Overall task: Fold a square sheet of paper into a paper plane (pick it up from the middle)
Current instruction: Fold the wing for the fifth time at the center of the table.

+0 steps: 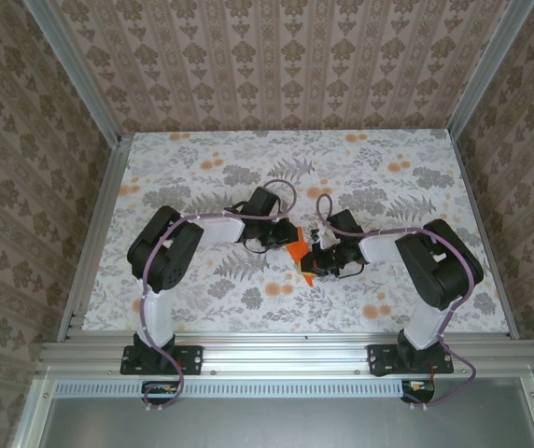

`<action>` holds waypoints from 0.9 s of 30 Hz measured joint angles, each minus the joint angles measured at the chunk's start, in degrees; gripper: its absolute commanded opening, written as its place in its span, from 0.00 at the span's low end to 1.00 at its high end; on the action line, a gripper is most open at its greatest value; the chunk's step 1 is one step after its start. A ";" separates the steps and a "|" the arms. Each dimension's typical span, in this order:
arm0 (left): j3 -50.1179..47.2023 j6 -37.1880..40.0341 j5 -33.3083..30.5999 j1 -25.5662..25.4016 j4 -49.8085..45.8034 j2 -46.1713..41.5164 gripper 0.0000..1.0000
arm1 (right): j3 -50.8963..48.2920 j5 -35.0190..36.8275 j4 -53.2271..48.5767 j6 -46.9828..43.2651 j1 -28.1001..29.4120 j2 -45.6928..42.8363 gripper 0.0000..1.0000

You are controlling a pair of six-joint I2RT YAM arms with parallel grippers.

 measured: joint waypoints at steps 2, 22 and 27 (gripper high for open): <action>0.00 0.00 0.13 0.33 0.44 0.48 0.19 | 0.00 0.09 -0.13 0.28 0.02 -0.31 0.07; -0.52 -0.02 2.08 0.63 2.99 1.31 0.18 | 9.57 2.40 -7.93 1.88 0.87 0.13 0.08; -0.39 0.02 2.08 0.63 2.75 1.36 0.18 | 9.97 2.49 -8.46 1.73 0.87 4.70 0.08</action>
